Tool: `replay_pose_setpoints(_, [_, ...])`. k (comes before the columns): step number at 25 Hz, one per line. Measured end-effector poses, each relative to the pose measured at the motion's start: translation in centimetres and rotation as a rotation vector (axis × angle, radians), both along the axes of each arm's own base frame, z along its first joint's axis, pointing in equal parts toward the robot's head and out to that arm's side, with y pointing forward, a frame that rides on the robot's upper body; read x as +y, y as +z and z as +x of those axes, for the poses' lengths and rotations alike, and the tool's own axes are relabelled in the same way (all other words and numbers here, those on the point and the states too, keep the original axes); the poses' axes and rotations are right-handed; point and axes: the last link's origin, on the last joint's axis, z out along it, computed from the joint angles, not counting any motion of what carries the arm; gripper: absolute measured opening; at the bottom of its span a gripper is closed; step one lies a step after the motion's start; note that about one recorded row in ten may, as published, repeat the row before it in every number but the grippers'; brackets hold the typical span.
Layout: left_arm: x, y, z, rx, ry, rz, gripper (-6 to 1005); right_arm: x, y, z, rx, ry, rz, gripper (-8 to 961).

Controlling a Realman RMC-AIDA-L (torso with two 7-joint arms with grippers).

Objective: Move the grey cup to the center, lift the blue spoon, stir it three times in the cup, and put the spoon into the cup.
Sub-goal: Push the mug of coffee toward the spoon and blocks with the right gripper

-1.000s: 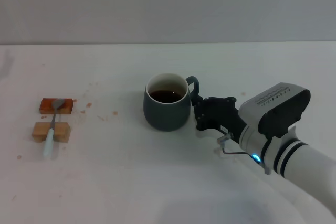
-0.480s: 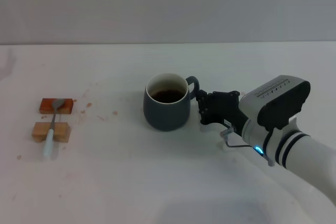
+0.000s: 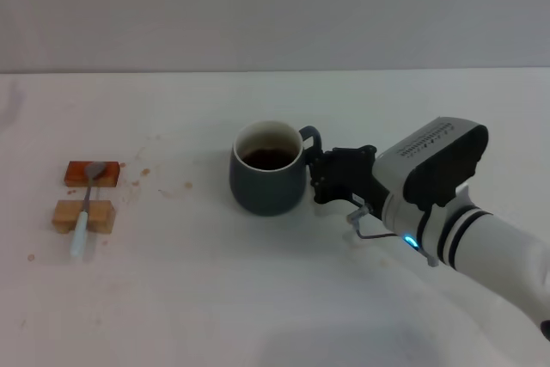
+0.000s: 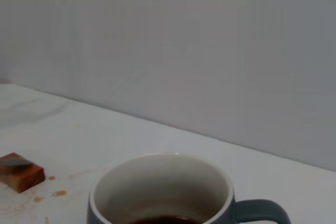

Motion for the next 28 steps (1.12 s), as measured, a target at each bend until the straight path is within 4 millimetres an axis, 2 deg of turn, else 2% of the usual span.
replay_pose_setpoints(10, [0.0, -0.1, 0.0, -0.001, -0.001, -0.003, 840, -0.1, -0.6, -1.2, -0.002, 0.034, -0.024, 21])
replay_pose_setpoints(20, [-0.3, -0.2, -0.3, -0.003, 0.008, -0.007, 840, -0.1, -0.7, -1.4, 0.001, 0.036, -0.026, 22])
replay_pose_setpoints(24, [-0.5, -0.4, -0.5, -0.007, 0.013, -0.009, 840, 0.1, -0.5, -1.1, -0.002, 0.031, -0.013, 22])
replay_pose_setpoints(28, [-0.9, -0.5, -0.9, -0.008, 0.018, -0.011, 840, 1.3, 0.9, 0.0, -0.001, -0.021, 0.046, 22])
